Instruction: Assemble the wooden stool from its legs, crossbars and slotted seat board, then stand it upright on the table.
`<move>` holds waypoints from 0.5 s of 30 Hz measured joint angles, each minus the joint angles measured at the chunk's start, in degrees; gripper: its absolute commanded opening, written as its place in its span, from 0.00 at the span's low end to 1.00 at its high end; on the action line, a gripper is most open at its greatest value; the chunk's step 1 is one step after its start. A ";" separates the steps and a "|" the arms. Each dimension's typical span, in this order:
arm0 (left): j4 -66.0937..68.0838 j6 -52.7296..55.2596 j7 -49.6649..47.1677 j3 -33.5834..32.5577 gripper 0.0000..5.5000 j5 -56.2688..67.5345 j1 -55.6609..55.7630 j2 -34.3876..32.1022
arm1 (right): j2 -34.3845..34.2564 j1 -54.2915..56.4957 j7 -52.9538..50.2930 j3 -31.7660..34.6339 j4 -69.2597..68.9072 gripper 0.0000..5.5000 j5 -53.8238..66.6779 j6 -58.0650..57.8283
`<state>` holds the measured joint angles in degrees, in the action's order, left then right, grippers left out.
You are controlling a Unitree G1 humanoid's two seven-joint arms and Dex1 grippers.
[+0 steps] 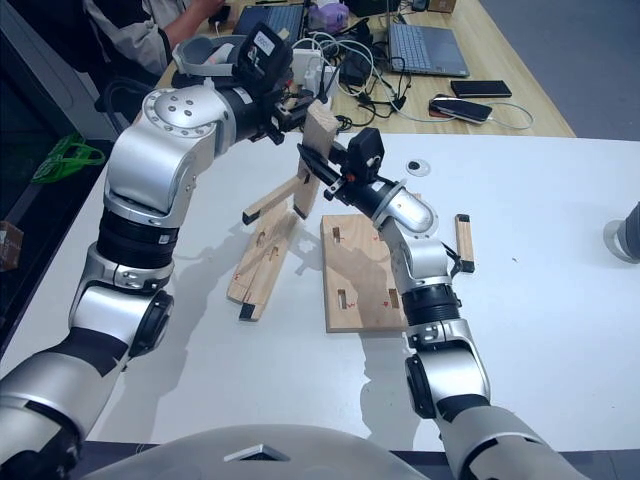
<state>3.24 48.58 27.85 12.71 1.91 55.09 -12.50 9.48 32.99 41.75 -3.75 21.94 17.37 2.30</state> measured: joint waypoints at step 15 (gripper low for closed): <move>1.13 0.02 -1.72 -3.20 0.50 1.34 -0.38 0.69 | -0.60 1.77 -33.75 3.30 -22.01 0.18 -19.15 -23.92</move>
<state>4.37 48.61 26.13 9.51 3.25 54.71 -11.81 8.87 34.75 8.01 -0.45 -0.07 -1.78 -21.62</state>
